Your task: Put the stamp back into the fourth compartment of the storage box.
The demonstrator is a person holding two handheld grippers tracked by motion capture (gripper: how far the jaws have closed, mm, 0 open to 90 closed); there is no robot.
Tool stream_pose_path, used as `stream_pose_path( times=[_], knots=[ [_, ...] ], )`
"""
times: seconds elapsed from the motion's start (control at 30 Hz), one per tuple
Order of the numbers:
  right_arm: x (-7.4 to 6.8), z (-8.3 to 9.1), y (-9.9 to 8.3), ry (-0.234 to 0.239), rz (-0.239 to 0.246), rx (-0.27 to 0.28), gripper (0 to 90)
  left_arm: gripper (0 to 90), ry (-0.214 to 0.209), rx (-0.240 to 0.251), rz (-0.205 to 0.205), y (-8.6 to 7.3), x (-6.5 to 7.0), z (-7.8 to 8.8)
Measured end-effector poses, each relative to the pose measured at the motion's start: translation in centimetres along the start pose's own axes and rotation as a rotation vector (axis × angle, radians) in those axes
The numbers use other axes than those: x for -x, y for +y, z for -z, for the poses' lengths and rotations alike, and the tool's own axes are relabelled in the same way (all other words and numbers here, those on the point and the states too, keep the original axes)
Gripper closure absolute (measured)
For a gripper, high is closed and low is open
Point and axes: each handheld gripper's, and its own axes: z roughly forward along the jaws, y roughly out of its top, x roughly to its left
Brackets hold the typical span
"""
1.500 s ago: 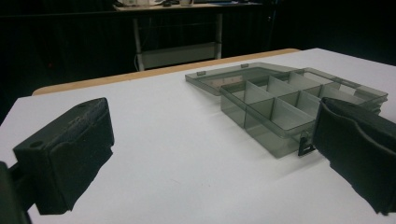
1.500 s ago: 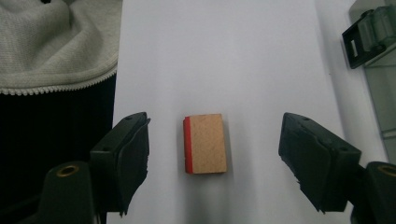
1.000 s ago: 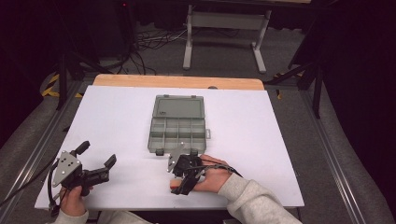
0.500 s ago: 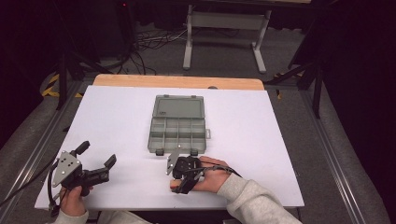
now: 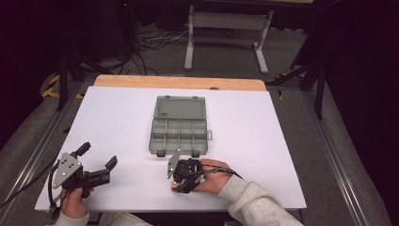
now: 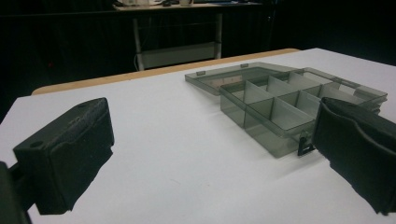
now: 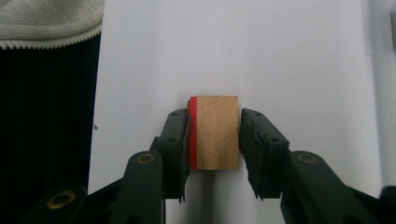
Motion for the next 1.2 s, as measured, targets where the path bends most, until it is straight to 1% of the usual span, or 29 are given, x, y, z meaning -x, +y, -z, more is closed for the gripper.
stream_pose_path(
  times=[0.1, 0.47, 0.57, 0.63, 0.67, 0.73, 0.77, 0.83, 1.03, 1.07, 1.1, 1.17, 1.2],
  knots=[
    [-0.1, 0.0, 0.0, -0.008, 0.000, 0.001, 65.4, 0.1, 0.001, 0.001, 0.003, 0.0, 0.0, 0.0],
    [-0.2, 0.0, 0.0, -0.014, 0.004, 0.001, 65.5, 0.1, 0.002, 0.003, 0.004, 0.0, 0.0, 0.0],
    [-0.1, 0.2, 0.0, -0.015, 0.004, 0.009, 65.5, 0.1, 0.002, 0.002, 0.003, 0.0, 0.0, 0.0],
    [-0.2, 0.4, 0.0, -0.022, -0.004, 0.030, 65.5, 0.1, 0.002, 0.003, 0.004, 0.0, 0.0, 0.0],
    [-0.1, 0.5, 0.0, -0.017, 0.000, 0.032, 65.5, 0.1, 0.002, 0.002, 0.004, 0.0, 0.0, 0.0],
    [-0.1, 0.9, -0.1, -0.025, -0.003, 0.054, 65.5, 0.1, 0.001, 0.002, 0.004, 0.0, 0.0, 0.0],
    [-0.1, 1.0, -0.1, -0.032, -0.012, 0.062, 65.6, 0.1, 0.001, 0.002, 0.002, 0.0, 0.0, 0.0],
    [0.0, 1.3, -0.1, -0.039, -0.003, 0.090, 65.5, 0.1, 0.000, 0.002, 0.001, 0.0, 0.0, 0.0],
    [0.1, 2.5, -0.4, -0.048, -0.023, 0.156, 65.5, 0.1, 0.000, 0.002, 0.001, 0.0, 0.0, 0.0],
    [0.2, 2.6, -0.5, -0.045, -0.025, 0.165, 65.6, 0.1, -0.001, 0.001, 0.001, 0.0, 0.0, 0.0],
    [0.2, 2.7, -0.5, -0.052, -0.016, 0.180, 65.5, 0.1, 0.000, 0.001, 0.003, 0.0, 0.0, 0.0],
    [0.2, 3.1, -0.6, -0.059, -0.029, 0.196, 65.5, 0.1, 0.000, 0.002, 0.000, 0.0, 0.0, 0.0],
    [0.2, 3.2, -0.6, -0.061, -0.026, 0.210, 65.6, 0.1, 0.000, 0.002, 0.000, 0.0, 0.0, 0.0]
  ],
)
